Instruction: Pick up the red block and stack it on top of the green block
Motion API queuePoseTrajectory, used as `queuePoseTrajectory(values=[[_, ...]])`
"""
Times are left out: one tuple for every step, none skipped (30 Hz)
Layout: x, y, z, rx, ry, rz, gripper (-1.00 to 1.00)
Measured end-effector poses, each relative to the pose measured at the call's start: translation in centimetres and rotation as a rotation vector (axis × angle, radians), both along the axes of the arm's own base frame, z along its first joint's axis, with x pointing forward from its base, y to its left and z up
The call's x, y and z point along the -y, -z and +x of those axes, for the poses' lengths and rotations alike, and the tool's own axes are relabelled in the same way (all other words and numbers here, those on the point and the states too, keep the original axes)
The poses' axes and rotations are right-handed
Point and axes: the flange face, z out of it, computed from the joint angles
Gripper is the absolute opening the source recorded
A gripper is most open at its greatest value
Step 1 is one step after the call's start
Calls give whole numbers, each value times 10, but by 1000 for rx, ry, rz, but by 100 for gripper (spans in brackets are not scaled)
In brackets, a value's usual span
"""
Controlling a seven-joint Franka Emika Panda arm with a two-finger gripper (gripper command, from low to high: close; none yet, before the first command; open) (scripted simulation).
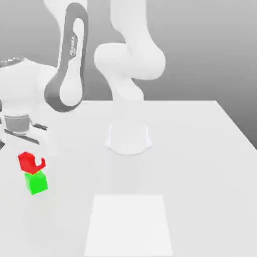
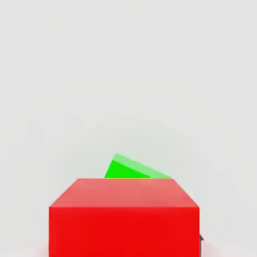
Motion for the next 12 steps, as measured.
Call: queuePoseTrajectory(values=[[0,0,0,0,0,0,100],[0,0,0,0,0,0,100],[0,0,0,0,0,0,100],[0,0,0,0,0,0,100],[0,0,0,0,0,0,100],[0,3,-1,0,1,-1,100],[0,-1,0,0,1,-1,100],[1,-8,0,1,1,0,100],[2,-17,0,2,5,0,100],[2,-26,0,2,4,1,100],[2,-36,0,2,4,1,100],[2,-46,0,2,4,1,100]])
